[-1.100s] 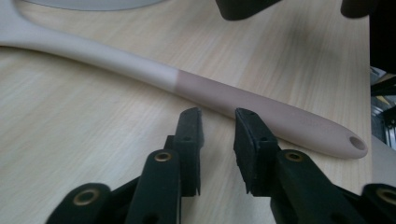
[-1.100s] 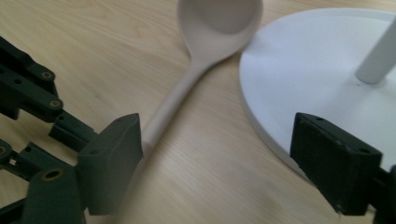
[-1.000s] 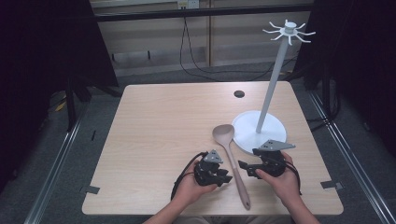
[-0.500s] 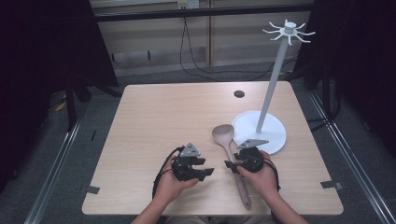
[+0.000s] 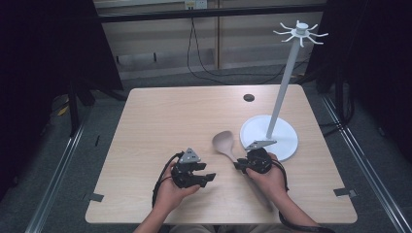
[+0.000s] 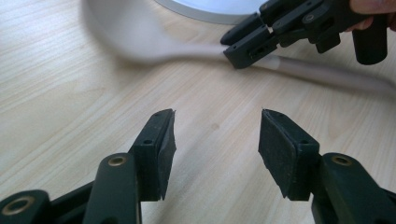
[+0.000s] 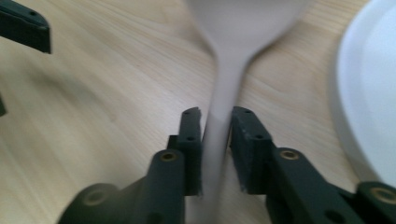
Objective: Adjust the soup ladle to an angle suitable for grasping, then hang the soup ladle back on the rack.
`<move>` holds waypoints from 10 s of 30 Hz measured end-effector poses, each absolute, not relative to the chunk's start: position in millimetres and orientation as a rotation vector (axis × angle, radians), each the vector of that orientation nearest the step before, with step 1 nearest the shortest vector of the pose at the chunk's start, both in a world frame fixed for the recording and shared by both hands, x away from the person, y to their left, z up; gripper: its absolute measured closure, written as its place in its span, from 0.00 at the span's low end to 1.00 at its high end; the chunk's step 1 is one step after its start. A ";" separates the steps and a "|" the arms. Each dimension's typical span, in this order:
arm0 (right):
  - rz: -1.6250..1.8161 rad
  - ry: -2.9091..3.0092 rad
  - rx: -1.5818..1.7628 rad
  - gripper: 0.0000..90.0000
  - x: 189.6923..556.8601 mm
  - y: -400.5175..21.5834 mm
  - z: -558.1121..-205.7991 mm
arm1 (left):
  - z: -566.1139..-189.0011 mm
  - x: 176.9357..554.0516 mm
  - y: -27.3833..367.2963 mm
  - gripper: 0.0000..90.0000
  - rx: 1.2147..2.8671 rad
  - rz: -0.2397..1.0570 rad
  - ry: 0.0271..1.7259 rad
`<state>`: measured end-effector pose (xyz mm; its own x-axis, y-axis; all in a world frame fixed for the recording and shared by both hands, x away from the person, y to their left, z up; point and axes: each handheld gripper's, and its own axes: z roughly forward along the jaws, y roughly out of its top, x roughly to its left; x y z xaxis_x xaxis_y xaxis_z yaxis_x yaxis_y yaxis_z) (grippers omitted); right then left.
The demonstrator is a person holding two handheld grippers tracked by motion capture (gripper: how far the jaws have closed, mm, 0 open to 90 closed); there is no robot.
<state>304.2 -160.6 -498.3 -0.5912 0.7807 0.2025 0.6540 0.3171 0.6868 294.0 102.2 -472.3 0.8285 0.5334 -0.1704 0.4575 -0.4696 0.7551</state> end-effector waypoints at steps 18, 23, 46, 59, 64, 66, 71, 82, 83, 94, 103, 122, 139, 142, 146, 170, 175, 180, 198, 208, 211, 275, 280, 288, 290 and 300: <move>1.182 2.660 0.990 0.87 318.8 -87.7 -497.6 | -464.8 295.3 127.9 0.50 2.107 0.183 0.767; 1.210 2.642 0.978 0.80 320.3 -90.7 -496.5 | -466.1 296.7 130.7 0.49 2.107 0.188 0.781; 1.303 2.401 1.167 0.37 285.7 -199.9 -469.0 | -477.7 324.0 96.1 0.32 2.321 0.204 0.510; 1.344 2.333 1.244 0.29 283.0 -217.1 -469.4 | -494.0 328.8 72.7 0.32 2.447 0.131 0.336; 1.352 2.307 1.279 0.29 284.0 -222.9 -469.3 | -491.2 327.5 69.8 0.36 2.471 0.119 0.338; 1.361 2.296 1.289 0.29 284.7 -225.4 -470.5 | -488.7 324.5 69.2 0.38 2.492 0.122 0.328; 1.363 2.278 1.312 0.29 285.3 -229.7 -471.2 | -483.5 316.0 70.2 0.51 2.536 0.125 0.324; 1.369 2.240 1.334 0.26 284.3 -233.4 -466.8 | -476.8 310.1 77.8 0.80 2.614 0.093 0.334; 1.361 2.232 1.333 0.26 284.5 -235.0 -465.8 | -476.1 311.7 80.3 0.85 2.625 0.108 0.375; 1.385 2.212 1.337 0.23 284.0 -233.3 -463.8 | -463.5 320.0 96.8 0.87 2.452 0.091 0.540; 1.610 2.140 1.250 0.29 283.0 -192.9 -447.8 | -441.1 317.9 104.7 0.87 2.124 0.154 0.612; 1.969 1.958 1.279 0.86 293.8 -157.7 -418.1 | -441.6 303.5 84.9 0.77 1.870 0.104 0.552; 1.728 1.966 1.026 0.86 312.9 -186.8 -349.9 | -454.2 311.1 104.6 0.18 1.946 0.208 0.694; 1.709 1.965 1.014 0.86 317.3 -192.5 -339.9 | -459.1 312.7 104.1 0.15 1.963 0.200 0.704; 1.696 1.953 1.008 0.86 323.1 -201.1 -326.5 | -462.1 313.7 103.5 0.14 1.987 0.203 0.697; 1.630 1.944 0.983 0.86 342.4 -218.0 -296.8 | -469.0 317.3 104.6 0.11 2.020 0.208 0.712; 1.614 1.943 0.984 0.86 345.8 -219.1 -293.4 | -469.7 317.0 103.4 0.11 2.024 0.201 0.711; 1.628 1.933 0.982 0.86 345.2 -220.7 -288.7 | -470.3 316.8 102.3 0.11 2.021 0.199 0.706; 1.655 1.877 0.993 0.86 340.4 -232.2 -277.7 | -467.6 316.2 103.7 0.11 2.015 0.206 0.700; 1.658 1.856 1.021 0.86 339.7 -239.0 -279.3 | -468.1 316.0 103.0 0.11 2.017 0.204 0.697; 1.658 1.855 1.022 0.86 339.8 -239.4 -279.1 | -468.1 316.0 103.0 0.11 2.018 0.205 0.697; 1.588 1.782 1.094 0.85 343.0 -265.6 -288.7 | -467.8 315.9 102.5 0.11 2.024 0.202 0.680; 1.593 1.765 1.085 0.83 342.9 -266.8 -290.2 | -468.3 315.1 102.5 0.11 2.027 0.203 0.686; 1.566 1.769 1.079 0.75 342.4 -263.6 -289.5 | -468.0 315.5 103.1 0.10 2.025 0.204 0.686; 1.562 1.769 1.083 0.72 342.1 -262.3 -289.9 | -467.7 315.6 103.3 0.11 2.023 0.203 0.685; 1.528 1.780 1.109 0.41 339.1 -257.6 -296.2 | -466.8 314.6 105.4 0.10 2.012 0.203 0.679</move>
